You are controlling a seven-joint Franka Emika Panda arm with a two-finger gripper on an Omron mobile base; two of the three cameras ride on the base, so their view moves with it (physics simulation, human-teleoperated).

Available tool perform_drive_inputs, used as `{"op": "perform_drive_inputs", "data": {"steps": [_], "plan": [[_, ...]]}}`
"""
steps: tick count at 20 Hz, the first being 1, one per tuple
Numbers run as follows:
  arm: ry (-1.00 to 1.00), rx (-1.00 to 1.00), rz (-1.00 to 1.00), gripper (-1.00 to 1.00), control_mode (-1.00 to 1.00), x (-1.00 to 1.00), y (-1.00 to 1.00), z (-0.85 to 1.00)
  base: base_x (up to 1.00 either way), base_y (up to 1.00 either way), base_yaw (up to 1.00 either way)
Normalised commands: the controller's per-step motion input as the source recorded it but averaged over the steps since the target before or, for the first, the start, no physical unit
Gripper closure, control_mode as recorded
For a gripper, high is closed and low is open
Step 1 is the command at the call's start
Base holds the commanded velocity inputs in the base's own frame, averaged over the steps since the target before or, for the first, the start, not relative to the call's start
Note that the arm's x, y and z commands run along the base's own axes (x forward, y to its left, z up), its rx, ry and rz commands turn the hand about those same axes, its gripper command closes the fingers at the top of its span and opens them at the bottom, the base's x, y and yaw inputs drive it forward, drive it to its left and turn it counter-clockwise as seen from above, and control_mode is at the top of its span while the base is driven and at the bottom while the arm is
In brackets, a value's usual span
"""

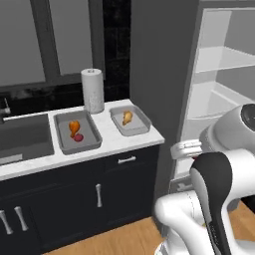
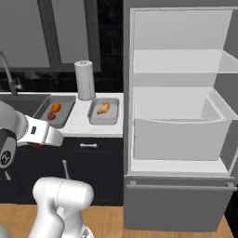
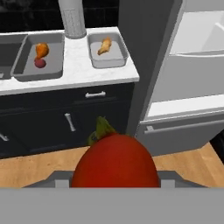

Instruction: Place one tomato and one chicken drumstick in each tupperware on the nearby counter, to pack two identical lunches.

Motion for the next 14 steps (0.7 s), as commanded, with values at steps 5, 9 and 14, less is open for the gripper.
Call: {"op": "perform_drive_inputs", "data": {"steps": [5,9,14], "plan": [[0.0,0.0,0.0,1.0,1.0,0.0,0.0,0.0,0.3,0.87,-0.31],[0.0,0.0,0.0,1.0,1.0,0.0,0.0,0.0,0.66,0.69,-0.2],[0.0,0.0,0.0,1.0,1.0,0.0,0.0,0.0,0.88,0.18,-0.01]]}}
